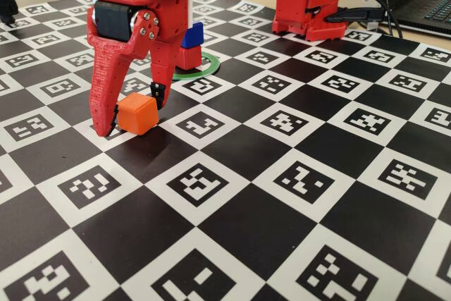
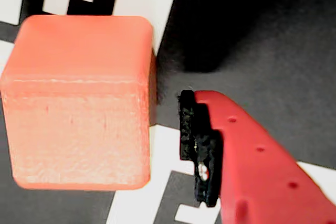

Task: Grab the red cube then put it in the green circle then put the blue cube on top and finally the orange cube on top

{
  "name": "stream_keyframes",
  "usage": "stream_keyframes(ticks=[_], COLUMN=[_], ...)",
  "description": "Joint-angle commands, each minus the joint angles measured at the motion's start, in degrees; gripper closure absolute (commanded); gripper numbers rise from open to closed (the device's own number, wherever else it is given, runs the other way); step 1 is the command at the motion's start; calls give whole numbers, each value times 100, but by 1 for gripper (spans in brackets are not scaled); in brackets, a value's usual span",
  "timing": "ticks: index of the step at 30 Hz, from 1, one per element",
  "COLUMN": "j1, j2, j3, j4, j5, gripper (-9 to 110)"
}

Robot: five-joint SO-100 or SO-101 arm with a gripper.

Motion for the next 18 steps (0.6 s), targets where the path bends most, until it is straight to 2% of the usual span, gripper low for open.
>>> stream_keyframes(ticks=[1, 12, 18], j1=[53, 44, 44], j2=[185, 79, 62], j3=[-580, -598, -598], j4=[-53, -114, -114], j5=[62, 105, 97], gripper=[58, 59, 67])
